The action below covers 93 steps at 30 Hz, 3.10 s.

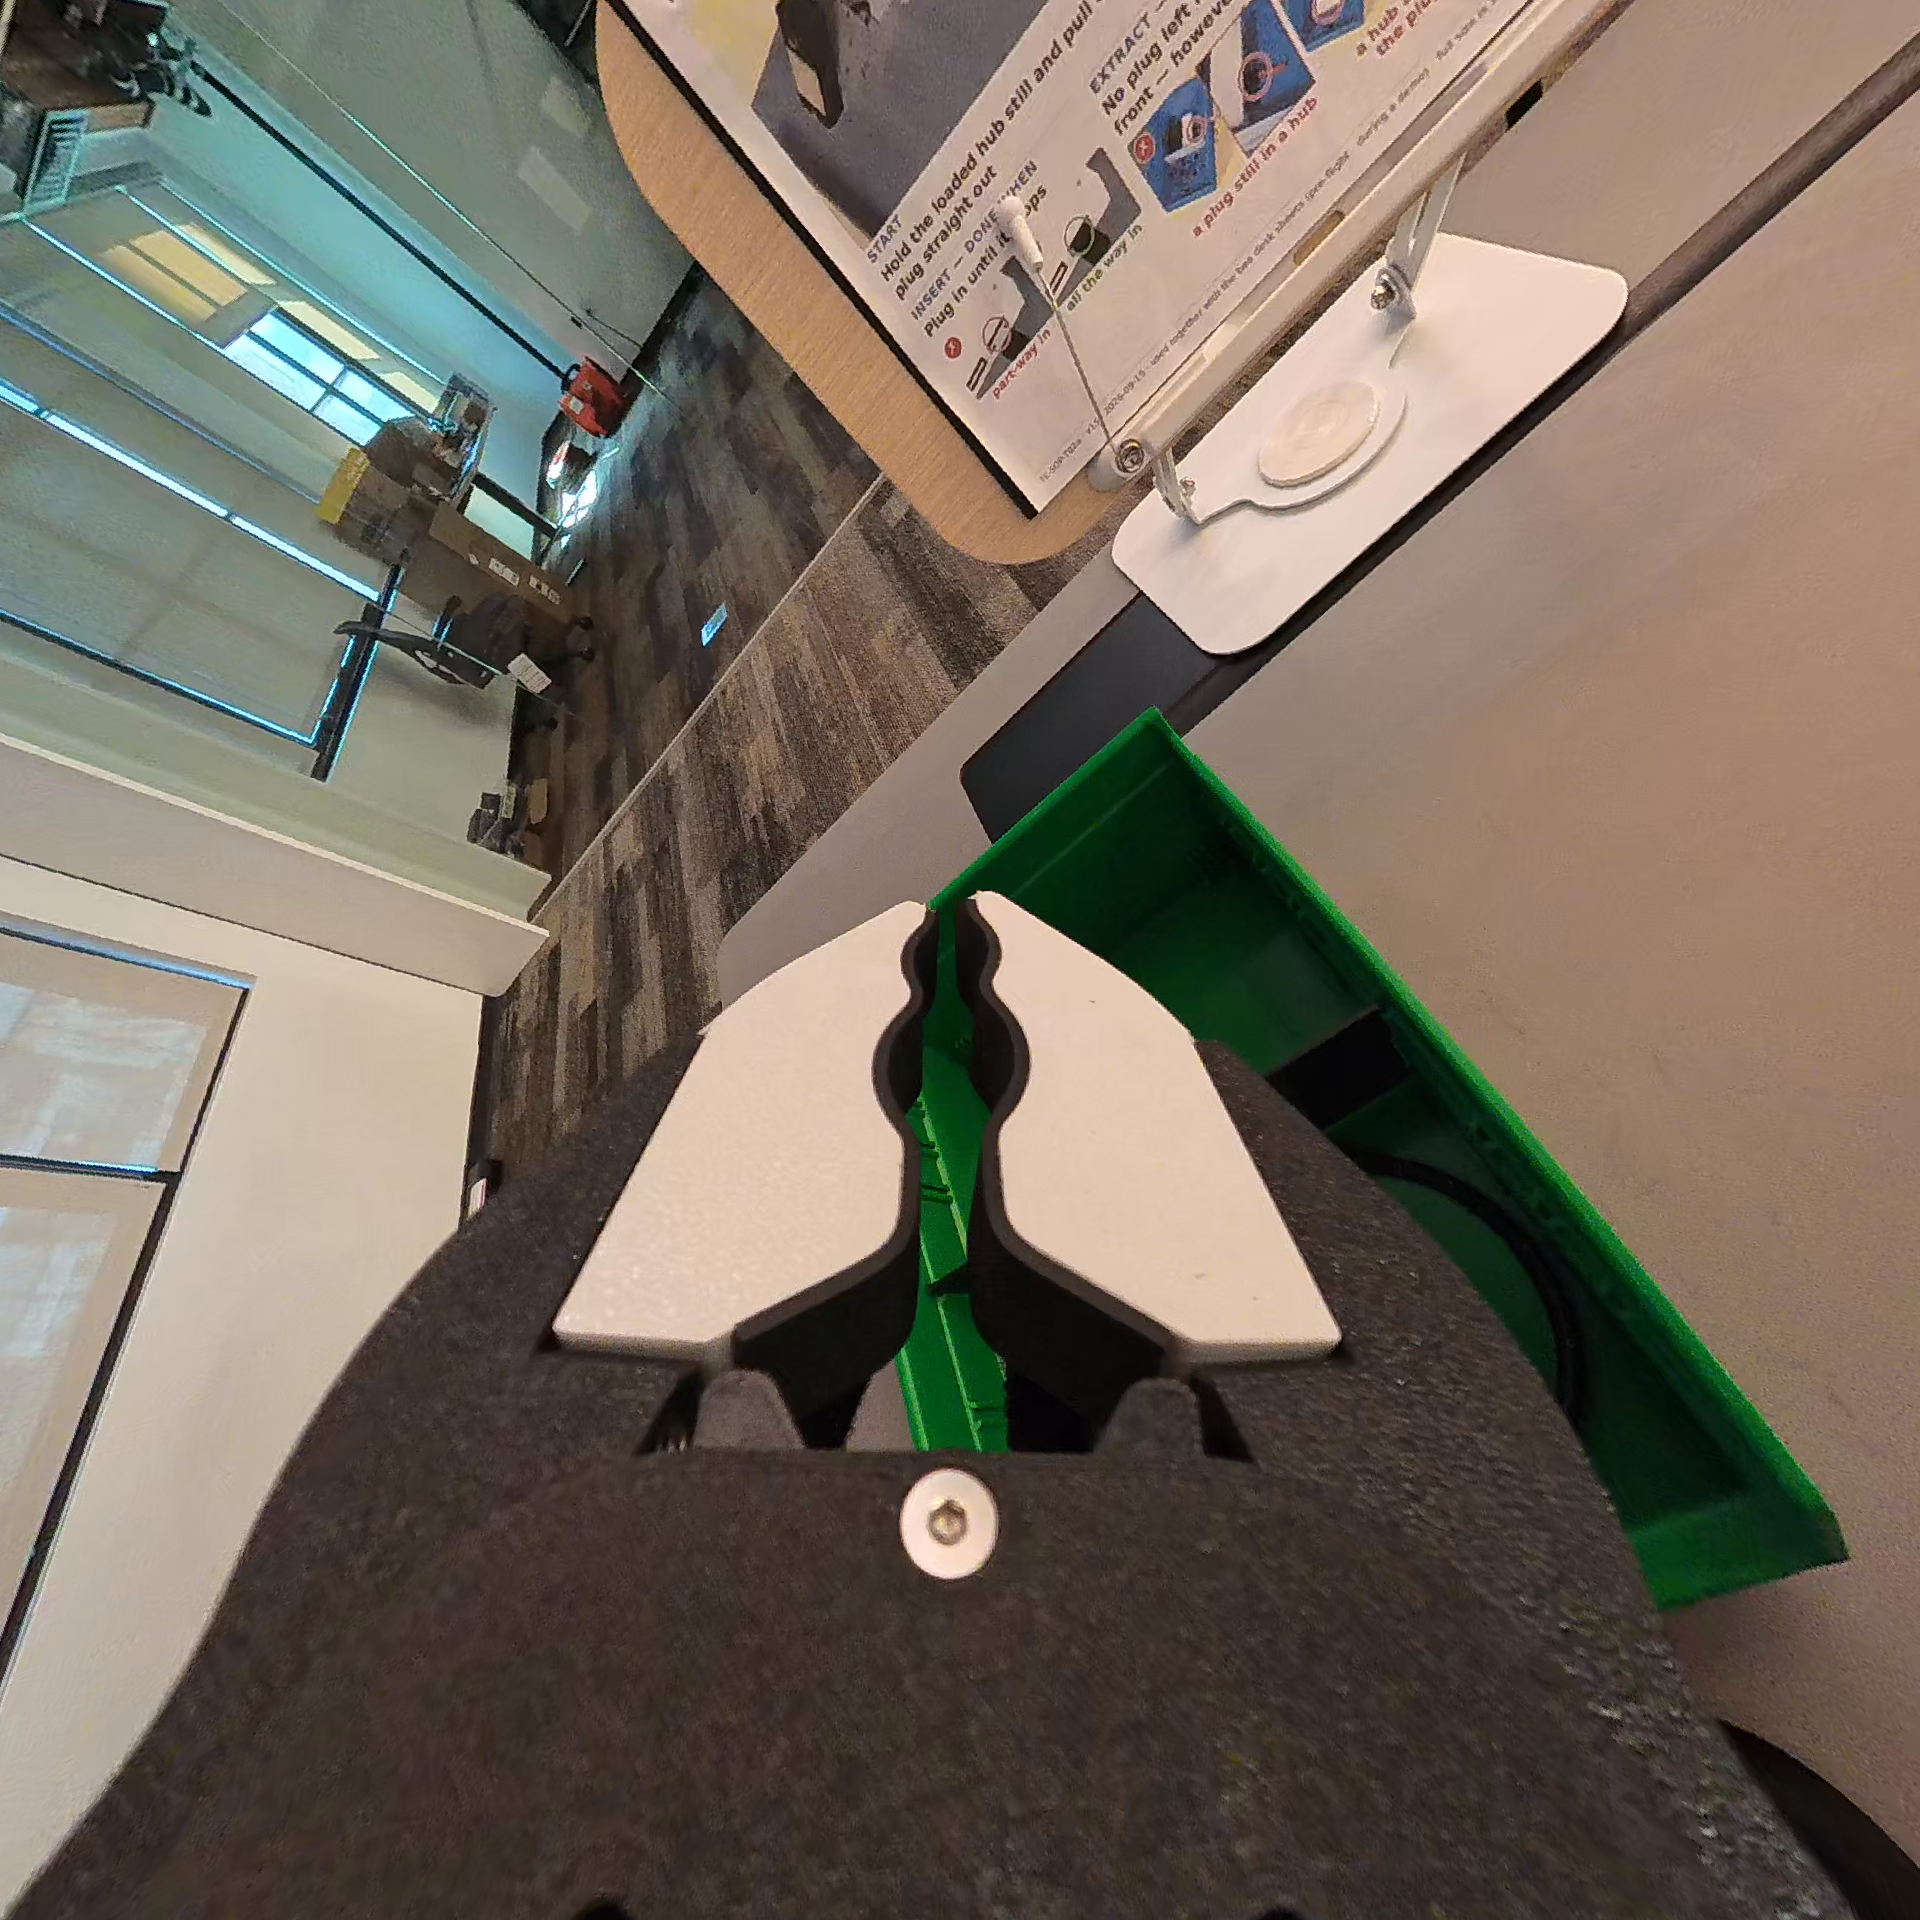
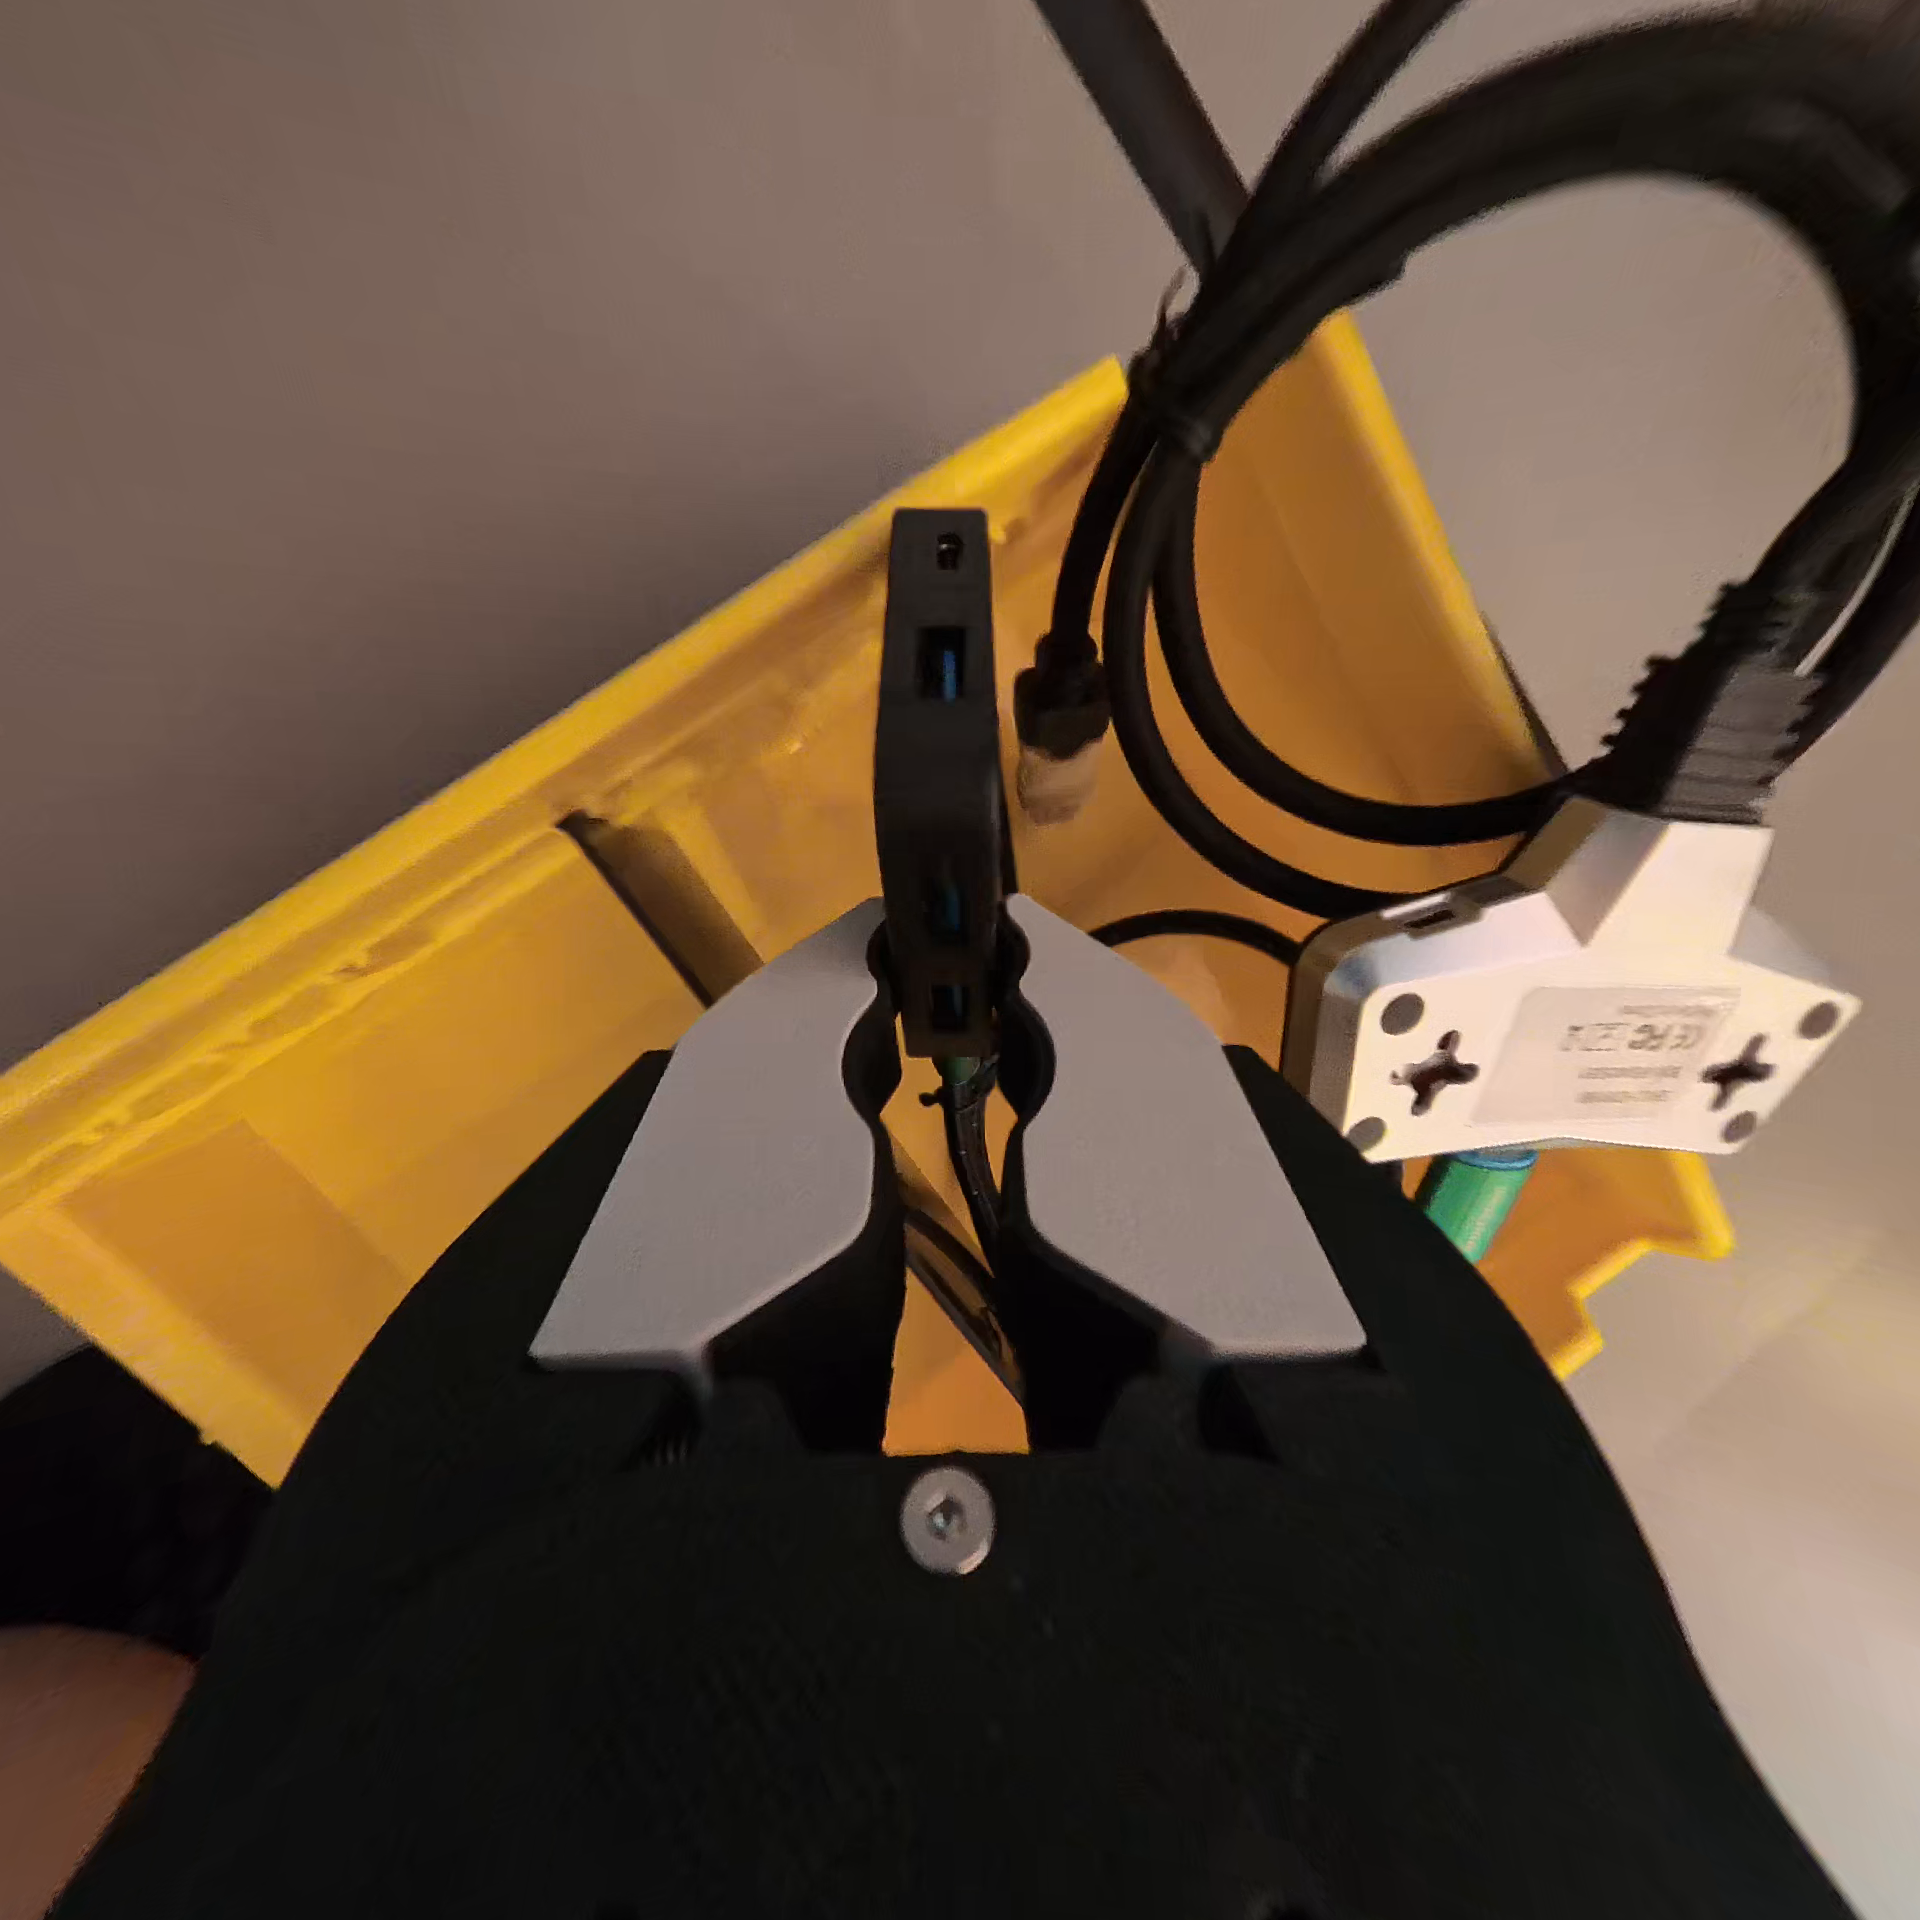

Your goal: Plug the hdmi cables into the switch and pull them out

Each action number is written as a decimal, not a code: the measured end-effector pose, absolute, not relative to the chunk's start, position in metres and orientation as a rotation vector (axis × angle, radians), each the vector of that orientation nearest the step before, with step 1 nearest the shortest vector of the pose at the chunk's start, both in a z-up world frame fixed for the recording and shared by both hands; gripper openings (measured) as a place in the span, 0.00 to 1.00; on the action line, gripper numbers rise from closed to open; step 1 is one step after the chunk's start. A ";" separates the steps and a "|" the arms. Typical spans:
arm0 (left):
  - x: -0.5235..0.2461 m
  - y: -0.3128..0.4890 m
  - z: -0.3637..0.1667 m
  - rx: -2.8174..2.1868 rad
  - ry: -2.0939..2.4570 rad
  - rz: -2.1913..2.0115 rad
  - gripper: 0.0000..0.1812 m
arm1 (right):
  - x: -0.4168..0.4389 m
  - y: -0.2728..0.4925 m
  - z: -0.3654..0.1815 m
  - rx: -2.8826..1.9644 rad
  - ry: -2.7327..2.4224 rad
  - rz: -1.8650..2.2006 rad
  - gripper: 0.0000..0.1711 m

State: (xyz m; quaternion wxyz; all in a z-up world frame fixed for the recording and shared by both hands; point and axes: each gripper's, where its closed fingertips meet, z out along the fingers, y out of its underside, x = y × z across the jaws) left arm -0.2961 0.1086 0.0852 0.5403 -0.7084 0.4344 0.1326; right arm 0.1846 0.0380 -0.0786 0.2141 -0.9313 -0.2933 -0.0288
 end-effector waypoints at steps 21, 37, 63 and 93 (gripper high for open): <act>-0.311 0.110 0.092 -1.702 0.956 0.284 0.02 | 0.263 0.029 0.023 -2.093 -0.249 -0.155 0.17; -0.301 0.121 0.075 -1.727 1.022 0.338 0.02 | 0.243 0.112 0.009 -2.176 -0.586 0.233 0.24; -0.287 0.120 0.072 -1.700 1.064 0.363 0.01 | 0.229 0.101 -0.053 -2.418 -0.866 0.043 0.15; -0.292 0.119 0.076 -1.696 1.042 0.326 0.01 | 0.283 0.047 -0.059 -2.586 -0.405 0.150 0.01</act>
